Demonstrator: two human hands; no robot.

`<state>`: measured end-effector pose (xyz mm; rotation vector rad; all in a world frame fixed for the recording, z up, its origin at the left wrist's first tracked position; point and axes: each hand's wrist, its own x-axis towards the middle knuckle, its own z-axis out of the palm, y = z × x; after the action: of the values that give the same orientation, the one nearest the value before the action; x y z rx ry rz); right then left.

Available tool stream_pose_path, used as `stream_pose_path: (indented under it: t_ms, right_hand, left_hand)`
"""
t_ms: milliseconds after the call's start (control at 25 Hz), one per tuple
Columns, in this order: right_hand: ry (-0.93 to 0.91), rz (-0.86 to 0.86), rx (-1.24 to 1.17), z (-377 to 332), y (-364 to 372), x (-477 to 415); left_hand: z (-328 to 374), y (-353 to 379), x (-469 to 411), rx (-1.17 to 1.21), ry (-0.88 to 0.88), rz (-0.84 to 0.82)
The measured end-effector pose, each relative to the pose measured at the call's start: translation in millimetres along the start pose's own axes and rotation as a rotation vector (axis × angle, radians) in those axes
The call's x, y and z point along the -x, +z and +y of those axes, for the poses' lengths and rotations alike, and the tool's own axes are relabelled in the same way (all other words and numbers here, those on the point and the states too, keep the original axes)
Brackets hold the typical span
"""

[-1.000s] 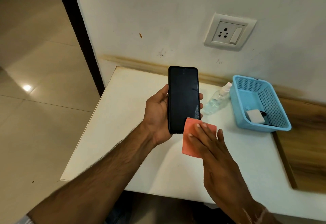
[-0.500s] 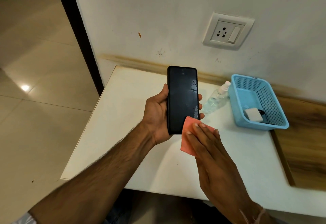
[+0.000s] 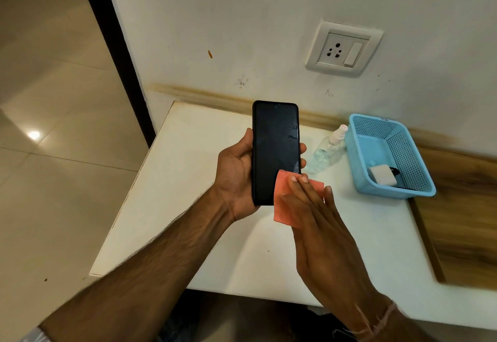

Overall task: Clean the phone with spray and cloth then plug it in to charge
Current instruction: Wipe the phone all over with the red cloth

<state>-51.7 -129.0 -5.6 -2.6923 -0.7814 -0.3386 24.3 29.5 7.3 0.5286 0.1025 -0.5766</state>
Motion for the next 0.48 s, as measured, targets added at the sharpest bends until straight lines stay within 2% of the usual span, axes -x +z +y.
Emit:
stream_pose_path:
  t_ms: [160,320,480]
  right_hand:
    - [0.019,0.03,0.164,3.9,-11.7,-26.7]
    - [0.002,0.039,0.2,16.3,-20.1,-60.8]
    - [0.014,0.007,0.222,35.7,-28.6,-98.6]
  left_hand:
    - [0.2,-1.5,0.0,-0.018,-0.004,0.035]
    - [-0.6,-4.6,-0.6,-0.029,0.023,0.12]
    - [0.2,-4.9,-0.6,-0.018,0.032,0.136]
